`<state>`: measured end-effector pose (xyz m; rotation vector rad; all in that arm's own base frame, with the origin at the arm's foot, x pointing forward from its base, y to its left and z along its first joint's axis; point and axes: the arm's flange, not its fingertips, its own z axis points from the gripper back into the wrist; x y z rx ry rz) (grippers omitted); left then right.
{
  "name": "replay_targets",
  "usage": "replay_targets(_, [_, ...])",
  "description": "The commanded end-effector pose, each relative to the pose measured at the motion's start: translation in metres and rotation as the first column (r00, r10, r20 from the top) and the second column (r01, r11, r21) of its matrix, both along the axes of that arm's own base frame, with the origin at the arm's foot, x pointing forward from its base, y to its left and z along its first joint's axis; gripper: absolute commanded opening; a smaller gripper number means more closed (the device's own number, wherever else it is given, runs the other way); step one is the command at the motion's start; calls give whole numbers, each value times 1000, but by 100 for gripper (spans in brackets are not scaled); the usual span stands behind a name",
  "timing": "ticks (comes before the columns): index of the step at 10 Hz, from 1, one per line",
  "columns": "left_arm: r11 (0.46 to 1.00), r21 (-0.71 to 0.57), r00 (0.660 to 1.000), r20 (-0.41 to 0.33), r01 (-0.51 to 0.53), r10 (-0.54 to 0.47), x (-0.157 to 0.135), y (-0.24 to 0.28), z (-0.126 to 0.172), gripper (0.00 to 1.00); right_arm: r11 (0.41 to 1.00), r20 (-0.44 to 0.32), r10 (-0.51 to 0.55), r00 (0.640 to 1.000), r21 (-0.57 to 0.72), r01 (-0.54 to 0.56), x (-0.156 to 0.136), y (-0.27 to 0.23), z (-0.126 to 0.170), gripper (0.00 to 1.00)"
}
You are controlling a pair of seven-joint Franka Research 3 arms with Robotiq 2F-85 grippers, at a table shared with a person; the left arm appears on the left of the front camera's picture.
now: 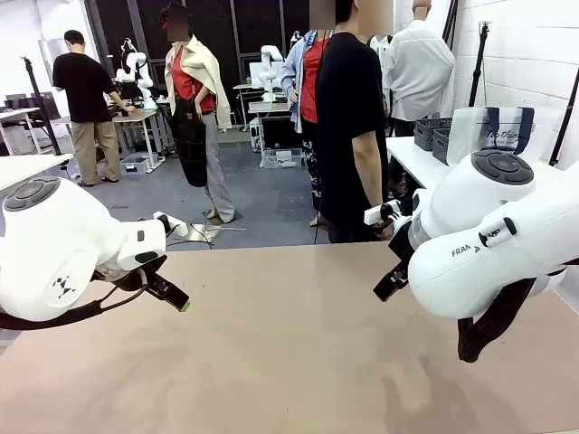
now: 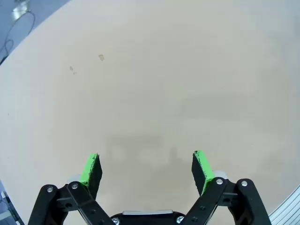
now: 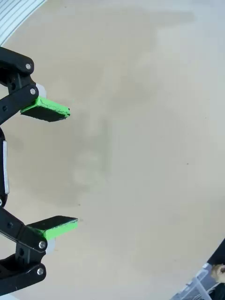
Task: Transfer purchased items from the store into the shopping bag.
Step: Open the Reusable shopping bag in the center of the table.
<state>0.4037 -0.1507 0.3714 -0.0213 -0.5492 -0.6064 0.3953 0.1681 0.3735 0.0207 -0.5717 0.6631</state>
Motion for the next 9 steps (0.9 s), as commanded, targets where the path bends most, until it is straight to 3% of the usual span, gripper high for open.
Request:
replay_targets(1, [1000,0,1000,0,0,0,0,0,0,100,1000,0,0,1000,0,0,0,0,0,100])
replay_targets(9, [1000,0,1000,0,0,0,0,0,0,100,1000,0,0,1000,0,0,0,0,0,100])
